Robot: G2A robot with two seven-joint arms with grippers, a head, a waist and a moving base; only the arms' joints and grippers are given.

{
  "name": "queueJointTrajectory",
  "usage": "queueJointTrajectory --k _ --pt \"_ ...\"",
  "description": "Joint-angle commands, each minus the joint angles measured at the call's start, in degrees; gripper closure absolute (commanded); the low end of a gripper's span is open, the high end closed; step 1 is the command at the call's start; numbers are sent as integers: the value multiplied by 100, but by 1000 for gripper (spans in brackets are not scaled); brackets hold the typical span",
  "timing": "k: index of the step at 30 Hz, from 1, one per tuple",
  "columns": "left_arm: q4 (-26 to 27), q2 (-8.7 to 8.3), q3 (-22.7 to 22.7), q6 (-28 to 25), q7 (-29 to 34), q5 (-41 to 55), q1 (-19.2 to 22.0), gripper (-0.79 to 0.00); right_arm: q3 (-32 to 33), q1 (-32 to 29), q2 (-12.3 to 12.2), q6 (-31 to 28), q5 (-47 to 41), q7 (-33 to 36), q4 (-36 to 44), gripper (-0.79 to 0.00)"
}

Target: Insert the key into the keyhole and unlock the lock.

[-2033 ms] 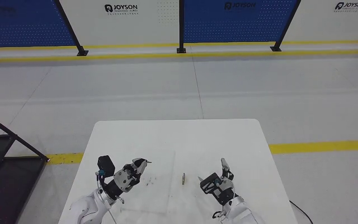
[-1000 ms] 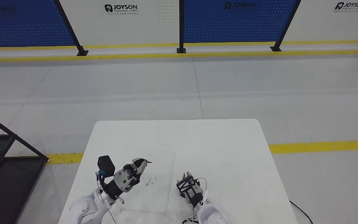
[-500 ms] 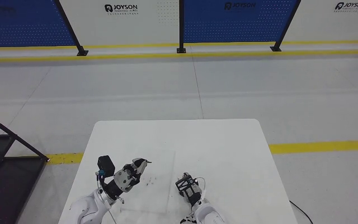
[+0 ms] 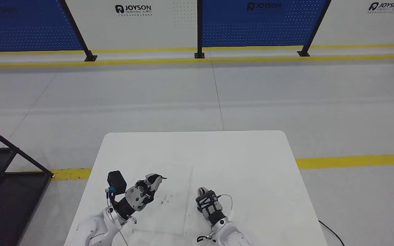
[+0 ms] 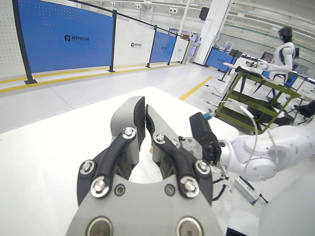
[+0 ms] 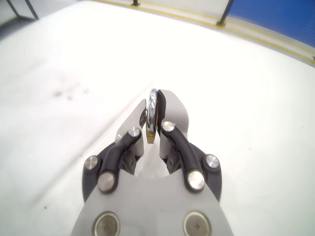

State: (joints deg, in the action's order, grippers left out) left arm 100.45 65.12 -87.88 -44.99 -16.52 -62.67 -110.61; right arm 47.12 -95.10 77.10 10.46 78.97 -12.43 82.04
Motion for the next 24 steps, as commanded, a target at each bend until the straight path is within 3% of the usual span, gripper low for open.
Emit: queueJointTrajectory --k 1,7,14,17,24 --pt "0 0 0 0 0 0 0 0 248 -181 -88 -580 -259 -264 352 0" --pt "22 4 39 27 27 13 26 0 1125 -470 -348 -2899 -1427 -610 1103 0" --pt "-201 25 400 -439 -87 501 246 0 1342 -396 -454 -4640 -2377 -516 1356 0" --pt "-437 46 608 -772 -208 981 400 0 1342 -309 -465 -5068 -2658 -562 1275 0" --pt "-537 52 660 -765 -144 1095 490 0 1369 -288 -470 -5023 -2635 -554 1284 0"
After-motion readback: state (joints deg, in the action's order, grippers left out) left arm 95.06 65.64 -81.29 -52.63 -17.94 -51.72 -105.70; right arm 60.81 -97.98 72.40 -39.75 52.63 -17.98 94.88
